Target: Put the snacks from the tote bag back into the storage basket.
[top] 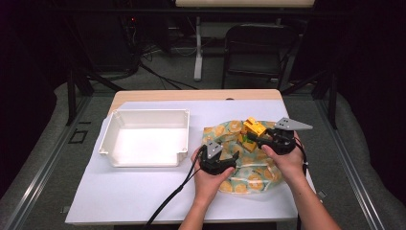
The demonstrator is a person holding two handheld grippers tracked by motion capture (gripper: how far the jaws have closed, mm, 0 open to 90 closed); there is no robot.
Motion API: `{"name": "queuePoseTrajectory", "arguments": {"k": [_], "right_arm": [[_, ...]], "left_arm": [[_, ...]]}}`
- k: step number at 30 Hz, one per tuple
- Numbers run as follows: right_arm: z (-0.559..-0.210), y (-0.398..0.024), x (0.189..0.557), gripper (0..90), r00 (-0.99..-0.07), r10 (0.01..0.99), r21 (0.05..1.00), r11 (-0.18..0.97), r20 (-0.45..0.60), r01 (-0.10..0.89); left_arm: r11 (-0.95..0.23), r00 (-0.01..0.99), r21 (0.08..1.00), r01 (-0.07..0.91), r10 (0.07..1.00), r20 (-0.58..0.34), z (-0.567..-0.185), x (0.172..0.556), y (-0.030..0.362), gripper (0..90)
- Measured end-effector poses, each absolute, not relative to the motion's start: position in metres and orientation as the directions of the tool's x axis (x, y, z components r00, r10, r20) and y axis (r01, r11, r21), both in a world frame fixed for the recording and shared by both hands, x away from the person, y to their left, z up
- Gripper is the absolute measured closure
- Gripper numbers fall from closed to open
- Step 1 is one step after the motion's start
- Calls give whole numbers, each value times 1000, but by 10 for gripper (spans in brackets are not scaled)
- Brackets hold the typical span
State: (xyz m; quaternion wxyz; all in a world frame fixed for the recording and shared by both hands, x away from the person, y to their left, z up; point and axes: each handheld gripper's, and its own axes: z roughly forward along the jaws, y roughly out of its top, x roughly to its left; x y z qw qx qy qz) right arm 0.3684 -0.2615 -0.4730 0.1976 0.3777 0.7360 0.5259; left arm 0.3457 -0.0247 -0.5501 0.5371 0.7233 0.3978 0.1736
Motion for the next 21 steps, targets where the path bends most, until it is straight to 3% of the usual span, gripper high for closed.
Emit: {"name": "queuePoseTrajectory", "arguments": {"k": [4,21], "right_arm": [[-469,-257,365,518,-637,762,924,154,114,349],[-458,-239,352,518,-669,731,921,158,132,355]], "left_arm": [[-88,627,922,376,757,-184,-540,339,-22,126],[-101,651,944,313,747,-136,-527,322,-24,81]]}}
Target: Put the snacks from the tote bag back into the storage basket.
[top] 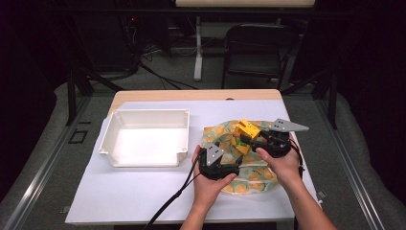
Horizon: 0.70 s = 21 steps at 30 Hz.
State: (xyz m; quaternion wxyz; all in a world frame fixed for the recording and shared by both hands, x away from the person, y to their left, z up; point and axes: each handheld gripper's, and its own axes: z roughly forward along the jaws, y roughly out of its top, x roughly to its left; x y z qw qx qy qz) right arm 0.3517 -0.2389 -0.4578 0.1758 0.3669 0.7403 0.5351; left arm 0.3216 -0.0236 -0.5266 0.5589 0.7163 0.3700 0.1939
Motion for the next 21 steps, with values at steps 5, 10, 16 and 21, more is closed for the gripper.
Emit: {"name": "queuePoseTrajectory", "arguments": {"k": [5,10,16,21], "right_arm": [[-457,-230,349,518,-683,719,920,171,128,353],[-459,-223,347,518,-690,711,917,176,133,359],[-460,-217,345,518,-697,702,912,177,147,371],[-460,-211,343,518,-709,691,911,192,138,365]], "left_arm": [[-117,653,945,304,748,-117,-526,320,-25,82],[-122,657,948,295,746,-109,-525,319,-25,87],[-122,656,951,285,748,-100,-524,318,-25,126],[-140,650,956,258,757,-65,-523,314,-26,164]]}}
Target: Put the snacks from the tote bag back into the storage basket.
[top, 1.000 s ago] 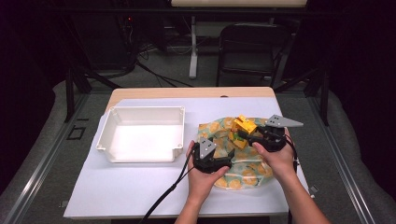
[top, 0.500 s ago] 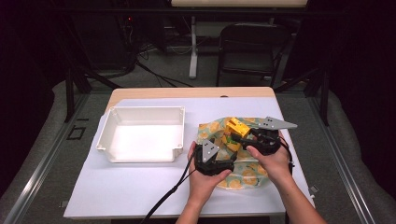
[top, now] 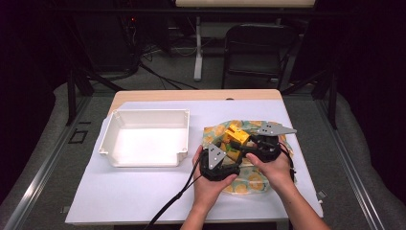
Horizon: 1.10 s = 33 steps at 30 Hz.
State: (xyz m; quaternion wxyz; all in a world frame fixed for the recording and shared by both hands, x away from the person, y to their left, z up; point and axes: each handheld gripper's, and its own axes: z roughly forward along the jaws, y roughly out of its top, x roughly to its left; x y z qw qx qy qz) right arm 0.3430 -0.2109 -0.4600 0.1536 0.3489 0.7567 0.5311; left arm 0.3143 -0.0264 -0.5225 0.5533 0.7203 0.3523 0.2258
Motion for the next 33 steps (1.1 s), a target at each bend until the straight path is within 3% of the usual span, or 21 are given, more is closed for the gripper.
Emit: {"name": "queuePoseTrajectory", "arguments": {"k": [9,33], "right_arm": [[-461,-202,339,517,-721,680,910,204,135,362],[-461,-194,337,517,-736,660,906,206,151,371]], "left_arm": [[-124,639,956,267,765,-79,-524,315,-23,217],[-93,636,957,275,764,-109,-523,315,-19,208]]}}
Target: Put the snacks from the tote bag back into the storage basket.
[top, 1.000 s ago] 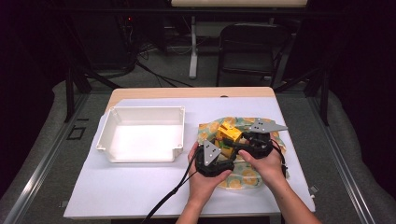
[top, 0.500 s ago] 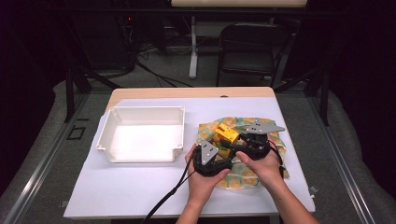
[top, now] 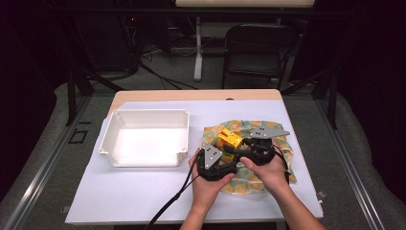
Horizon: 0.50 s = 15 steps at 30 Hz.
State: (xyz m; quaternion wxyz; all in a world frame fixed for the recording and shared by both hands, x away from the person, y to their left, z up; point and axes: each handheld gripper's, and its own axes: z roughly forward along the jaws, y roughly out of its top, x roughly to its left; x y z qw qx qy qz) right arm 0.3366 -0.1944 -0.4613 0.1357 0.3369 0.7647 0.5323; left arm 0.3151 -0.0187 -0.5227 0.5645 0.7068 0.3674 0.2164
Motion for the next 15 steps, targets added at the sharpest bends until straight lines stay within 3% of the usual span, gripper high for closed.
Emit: {"name": "queuePoseTrajectory", "arguments": {"k": [15], "right_arm": [[-461,-192,335,515,-748,647,907,212,148,363]], "left_arm": [[-82,640,955,284,758,-125,-522,315,-17,211]]}}
